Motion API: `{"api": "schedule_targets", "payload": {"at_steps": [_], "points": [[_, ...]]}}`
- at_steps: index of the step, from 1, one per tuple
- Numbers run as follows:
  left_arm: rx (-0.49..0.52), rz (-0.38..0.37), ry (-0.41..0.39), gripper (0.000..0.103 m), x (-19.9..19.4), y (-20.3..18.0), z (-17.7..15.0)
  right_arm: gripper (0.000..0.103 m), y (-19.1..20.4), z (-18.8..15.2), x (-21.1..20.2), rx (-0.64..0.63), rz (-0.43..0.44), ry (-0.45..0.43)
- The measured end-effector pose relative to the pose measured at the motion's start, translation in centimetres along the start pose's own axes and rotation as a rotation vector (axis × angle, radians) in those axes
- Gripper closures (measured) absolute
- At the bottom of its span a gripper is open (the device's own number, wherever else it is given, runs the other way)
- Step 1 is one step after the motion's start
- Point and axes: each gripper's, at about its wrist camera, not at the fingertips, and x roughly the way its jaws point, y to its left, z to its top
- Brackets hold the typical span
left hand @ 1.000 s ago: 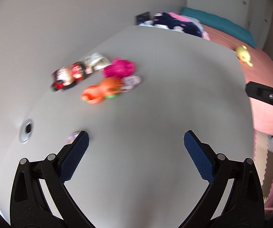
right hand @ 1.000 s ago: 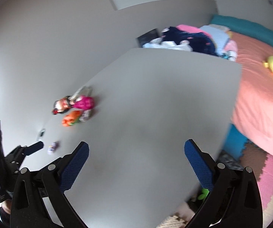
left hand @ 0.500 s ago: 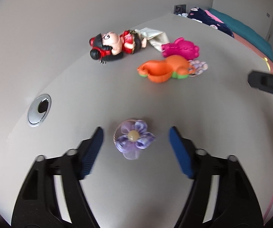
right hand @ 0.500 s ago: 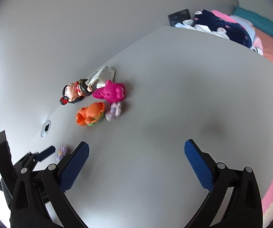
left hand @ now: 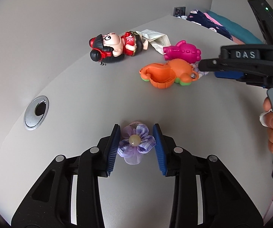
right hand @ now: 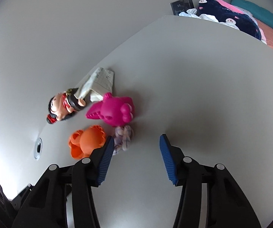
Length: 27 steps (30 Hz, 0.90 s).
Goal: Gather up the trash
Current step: 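Grasp the purple flower with the left tool while the right tool grasps the small white-purple toy, then carry the purple flower and white-purple toy over the black bin and release both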
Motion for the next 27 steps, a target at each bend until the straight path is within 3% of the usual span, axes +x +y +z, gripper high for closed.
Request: {"api": "schedule_targets", "payload": {"at_steps": [2, 5, 6, 19, 27], "points": [[0.002, 0.0, 0.0, 0.068, 0.0, 0.0, 0.0, 0.058, 0.5, 0.2, 0.4, -0.011, 0.004, 0.009], [0.002, -0.002, -0.001, 0.068, 0.0, 0.0, 0.0, 0.08, 1.6, 0.4, 1.1, -0.041, 0.01, 0.031], [0.002, -0.001, -0.001, 0.068, 0.0, 0.0, 0.0, 0.082, 2.0, 0.4, 1.2, -0.052, 0.012, 0.035], [-0.023, -0.016, 0.007, 0.076, -0.6, -0.5, 0.0, 0.085, 1.2, -1.3, -2.2, -0.133, -0.029, -0.022], [0.023, -0.036, -0.017, 0.076, -2.2, -4.0, -0.1, 0.085, -0.2, -2.7, -5.6, -0.125, -0.018, -0.062]]}}
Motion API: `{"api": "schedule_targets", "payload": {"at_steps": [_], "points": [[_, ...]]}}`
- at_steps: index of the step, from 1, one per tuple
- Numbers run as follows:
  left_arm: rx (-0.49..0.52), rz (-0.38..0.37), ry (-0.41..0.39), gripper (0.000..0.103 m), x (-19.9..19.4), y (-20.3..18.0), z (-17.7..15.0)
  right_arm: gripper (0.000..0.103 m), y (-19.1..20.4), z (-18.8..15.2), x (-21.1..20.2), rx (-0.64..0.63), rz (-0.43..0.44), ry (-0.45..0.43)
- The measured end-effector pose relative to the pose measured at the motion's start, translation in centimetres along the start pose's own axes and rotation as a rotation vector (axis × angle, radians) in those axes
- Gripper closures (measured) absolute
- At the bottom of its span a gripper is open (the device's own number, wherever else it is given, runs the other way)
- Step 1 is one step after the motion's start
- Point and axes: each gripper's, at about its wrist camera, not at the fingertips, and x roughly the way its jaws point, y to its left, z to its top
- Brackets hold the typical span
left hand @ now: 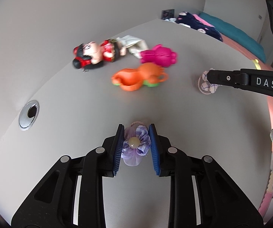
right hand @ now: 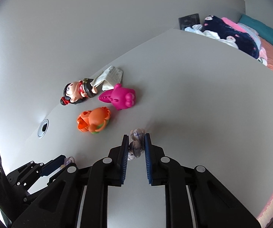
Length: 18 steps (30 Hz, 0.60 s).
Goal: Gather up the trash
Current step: 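Carry the purple flower and white-purple toy over the black bin and release both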
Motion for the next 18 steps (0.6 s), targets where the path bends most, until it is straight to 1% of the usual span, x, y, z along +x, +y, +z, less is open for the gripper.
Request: {"api": "schedule_targets", "payload": {"at_steps": [4, 9, 13, 17, 18], "points": [[0.033, -0.033, -0.023, 0.076, -1.3, -3.1, 0.0, 0.085, -1.2, -0.9, -2.2, 0.002, -0.012, -0.029], [0.079, -0.084, -0.044, 0.076, -2.4, -7.5, 0.5, 0.085, -3.7, -2.7, -5.6, 0.024, -0.023, -0.076], [0.134, -0.127, -0.047, 0.076, -2.8, -11.7, 0.5, 0.085, -6.4, -4.3, -8.5, 0.049, -0.045, -0.108], [0.187, -0.169, -0.05, 0.076, -2.8, -15.7, 0.7, 0.085, -10.0, -5.7, -11.6, 0.099, -0.077, -0.14], [0.196, -0.177, -0.055, 0.076, -3.0, -16.4, 0.5, 0.088, -10.7, -6.0, -12.2, 0.11, -0.083, -0.147]]}}
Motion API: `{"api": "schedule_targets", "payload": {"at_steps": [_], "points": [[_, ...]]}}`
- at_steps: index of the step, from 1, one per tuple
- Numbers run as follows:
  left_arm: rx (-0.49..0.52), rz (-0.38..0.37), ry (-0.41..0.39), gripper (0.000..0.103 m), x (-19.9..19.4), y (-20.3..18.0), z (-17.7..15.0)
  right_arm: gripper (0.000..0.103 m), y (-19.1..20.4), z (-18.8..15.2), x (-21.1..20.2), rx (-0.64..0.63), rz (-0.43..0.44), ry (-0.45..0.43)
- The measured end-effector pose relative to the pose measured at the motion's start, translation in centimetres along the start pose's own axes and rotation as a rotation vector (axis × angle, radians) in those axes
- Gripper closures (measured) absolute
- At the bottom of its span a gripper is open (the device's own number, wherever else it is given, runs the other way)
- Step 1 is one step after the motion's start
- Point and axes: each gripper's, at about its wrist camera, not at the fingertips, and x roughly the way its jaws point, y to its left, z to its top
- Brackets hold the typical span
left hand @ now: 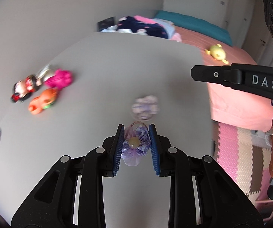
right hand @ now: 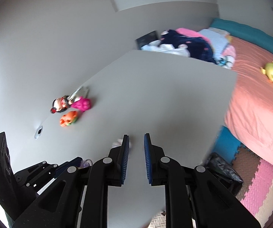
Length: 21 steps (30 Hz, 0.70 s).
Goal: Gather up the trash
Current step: 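Carry the purple flower and white-purple toy over the black bin and release both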
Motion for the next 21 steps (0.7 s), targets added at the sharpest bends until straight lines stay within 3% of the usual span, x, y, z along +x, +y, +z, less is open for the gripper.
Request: {"api": "schedule_targets", "payload": {"at_steps": [6, 13, 15, 16, 17, 21], "points": [[0.053, -0.029, -0.026, 0.083, -0.1, -3.7, 0.7, 0.094, -4.0, -0.6, -3.0, 0.046, -0.025, -0.019], [0.023, -0.014, -0.031, 0.084, -1.0, -2.0, 0.2, 0.092, -3.5, -0.6, -2.8, 0.038, 0.017, 0.0], [0.01, 0.003, -0.032, 0.084, -1.4, -1.1, 0.0, 0.081, -2.8, -0.7, -2.3, 0.032, 0.034, 0.012], [0.005, 0.006, -0.032, 0.084, -1.5, -0.7, -0.1, 0.068, -2.3, -0.7, -1.8, 0.029, 0.04, 0.019], [-0.005, 0.013, -0.031, 0.084, -1.6, -0.1, -0.2, 0.061, -1.6, -0.7, -1.1, 0.025, 0.044, 0.027], [-0.032, 0.034, -0.028, 0.084, -2.0, 1.8, -0.8, 0.061, 0.3, -0.6, 1.3, 0.012, 0.061, 0.067]]}}
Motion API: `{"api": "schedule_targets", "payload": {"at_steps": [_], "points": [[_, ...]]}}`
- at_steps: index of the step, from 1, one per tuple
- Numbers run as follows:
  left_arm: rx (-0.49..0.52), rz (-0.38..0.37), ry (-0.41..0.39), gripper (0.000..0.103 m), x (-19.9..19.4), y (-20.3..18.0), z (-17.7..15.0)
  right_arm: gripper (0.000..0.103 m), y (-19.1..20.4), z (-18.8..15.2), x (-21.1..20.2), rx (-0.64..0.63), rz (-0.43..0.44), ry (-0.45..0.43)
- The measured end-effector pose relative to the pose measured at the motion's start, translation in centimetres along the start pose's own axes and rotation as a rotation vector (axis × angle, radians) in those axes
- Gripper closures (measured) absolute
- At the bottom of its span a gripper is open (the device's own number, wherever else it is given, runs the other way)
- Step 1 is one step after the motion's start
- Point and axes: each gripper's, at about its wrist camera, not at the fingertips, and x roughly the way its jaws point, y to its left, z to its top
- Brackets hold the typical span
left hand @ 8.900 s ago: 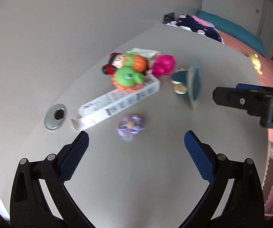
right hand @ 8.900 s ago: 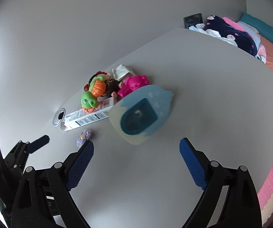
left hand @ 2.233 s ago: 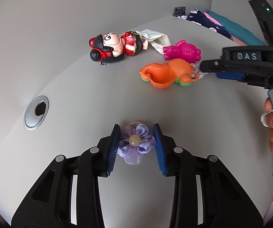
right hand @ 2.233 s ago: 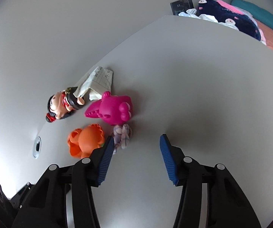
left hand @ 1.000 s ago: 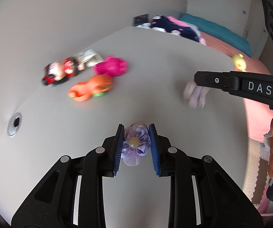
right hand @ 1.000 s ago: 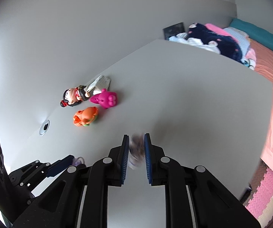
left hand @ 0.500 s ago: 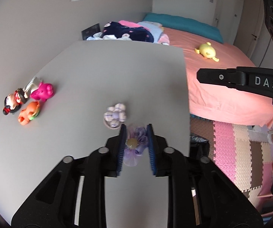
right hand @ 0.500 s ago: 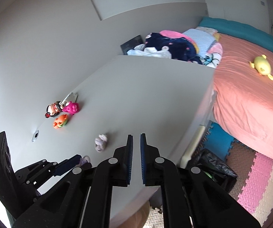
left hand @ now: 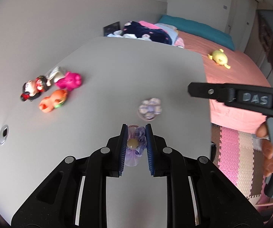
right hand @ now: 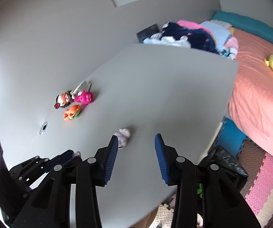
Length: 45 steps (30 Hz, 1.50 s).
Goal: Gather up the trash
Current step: 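Carry the purple flower and white-purple toy over the black bin and release both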
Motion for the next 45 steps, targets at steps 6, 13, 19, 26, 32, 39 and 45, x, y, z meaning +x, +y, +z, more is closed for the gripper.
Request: {"api": "schedule_targets", "payload": {"at_steps": [6, 13, 19, 26, 32, 39, 45], "points": [[-0.032, 0.016, 0.01, 0.084, 0.0, 2.0, -0.6, 0.061, 1.7, 0.3, 4.7, -0.002, -0.012, 0.071], [-0.05, 0.028, 0.024, 0.084, 0.3, 3.5, -1.0, 0.062, 2.9, 0.7, 8.0, -0.022, -0.043, 0.102], [-0.05, 0.031, 0.026, 0.084, 0.4, 3.9, -1.2, 0.087, 3.8, 0.5, 9.2, -0.071, -0.071, 0.125], [-0.042, 0.011, 0.025, 0.084, 0.6, 3.6, -0.9, 0.088, 2.7, 0.7, 7.1, -0.041, -0.039, 0.081], [0.003, 0.006, 0.014, 0.084, 0.6, 1.1, -0.2, 0.088, 0.7, 0.7, 4.1, -0.022, -0.038, 0.045], [0.058, -0.031, 0.016, 0.084, 1.0, -2.7, 0.3, 0.088, -1.4, 0.3, 1.6, 0.0, -0.044, 0.014], [0.141, -0.079, 0.026, 0.084, 1.7, -7.1, 0.9, 0.088, -4.9, -0.4, -1.7, 0.043, -0.077, -0.036]]}}
